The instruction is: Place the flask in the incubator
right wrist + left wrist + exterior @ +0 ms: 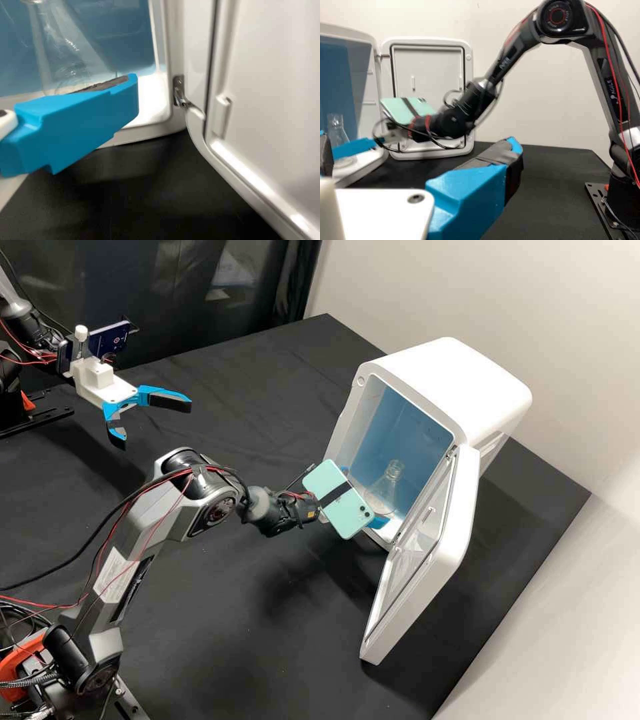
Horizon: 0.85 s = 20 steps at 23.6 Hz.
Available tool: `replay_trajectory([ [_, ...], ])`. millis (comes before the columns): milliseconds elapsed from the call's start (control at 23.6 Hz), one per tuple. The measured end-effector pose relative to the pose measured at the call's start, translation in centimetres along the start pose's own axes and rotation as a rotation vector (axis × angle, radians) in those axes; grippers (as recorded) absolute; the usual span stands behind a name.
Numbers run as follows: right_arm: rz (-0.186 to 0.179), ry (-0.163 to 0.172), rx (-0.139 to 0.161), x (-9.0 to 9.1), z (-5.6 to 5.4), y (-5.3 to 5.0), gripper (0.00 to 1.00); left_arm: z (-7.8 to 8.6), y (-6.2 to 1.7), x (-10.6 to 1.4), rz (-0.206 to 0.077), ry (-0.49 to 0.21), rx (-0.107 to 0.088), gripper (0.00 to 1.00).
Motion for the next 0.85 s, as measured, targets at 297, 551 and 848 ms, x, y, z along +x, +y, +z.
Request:
replay_trajectory([
  [297, 0.132, 0.090, -0.007, -7.0, 1.8, 0.7, 1.00, -0.2, 1.97, -1.0, 0.096, 0.040, 0.014, 1.00],
  [551, 0.202, 0.109, 0.069, -13.0, 3.6, 2.0, 1.00, -1.0, 3.21, -2.0, 0.164, 0.099, -0.053, 1.00],
  [848, 0.211, 0.123, 0.226, -18.0, 5.2, 3.3, 1.00, -1.0, 3.32, -2.1, 0.170, 0.100, -0.053, 1.00],
])
